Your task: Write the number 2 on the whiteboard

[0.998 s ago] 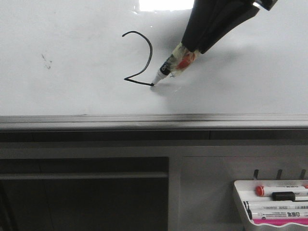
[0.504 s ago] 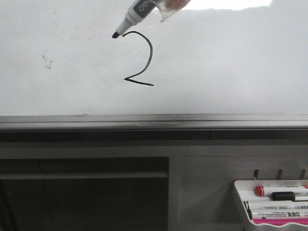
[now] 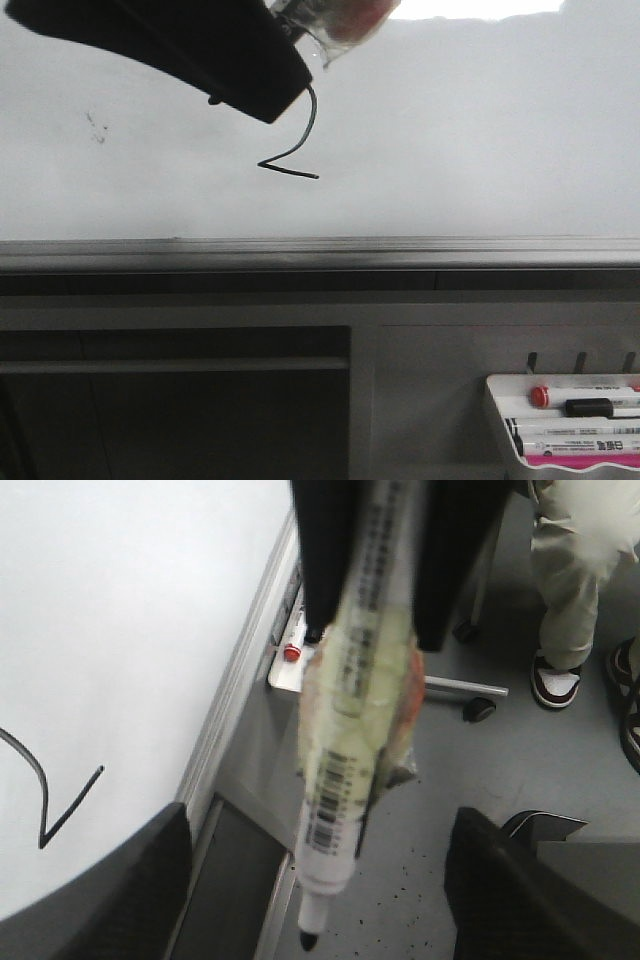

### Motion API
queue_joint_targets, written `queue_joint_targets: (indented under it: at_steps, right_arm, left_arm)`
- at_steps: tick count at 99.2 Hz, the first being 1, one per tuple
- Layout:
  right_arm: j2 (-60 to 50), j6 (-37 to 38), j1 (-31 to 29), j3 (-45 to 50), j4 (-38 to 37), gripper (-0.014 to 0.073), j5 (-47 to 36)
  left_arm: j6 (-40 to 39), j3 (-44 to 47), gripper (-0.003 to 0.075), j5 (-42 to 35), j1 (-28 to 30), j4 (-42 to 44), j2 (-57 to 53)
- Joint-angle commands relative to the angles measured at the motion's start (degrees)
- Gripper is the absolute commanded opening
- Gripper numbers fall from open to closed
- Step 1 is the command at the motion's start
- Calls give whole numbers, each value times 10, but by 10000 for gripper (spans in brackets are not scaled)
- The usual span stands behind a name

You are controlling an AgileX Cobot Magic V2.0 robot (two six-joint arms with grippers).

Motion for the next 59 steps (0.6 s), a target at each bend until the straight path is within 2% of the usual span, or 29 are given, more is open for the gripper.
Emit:
queue_joint_targets:
  at_steps: [1,11,37,59]
  right_arm:
    - [-12,-10,0,-13,19,-35,-25]
    - [-12,-10,0,-13,19,-35,-26]
    - [-12,-10,0,-13,26,-35,-22]
    - [-12,-10,0,-13,26,-35,-20]
  left_arm:
    - [1,-23,494,-30,-6,-20,0]
    - [2,-23,474,-28,-6,-20,3]
    - [2,-23,233,-35,-6,-24,3]
    - [2,-23,109,-35,-6,-32,3]
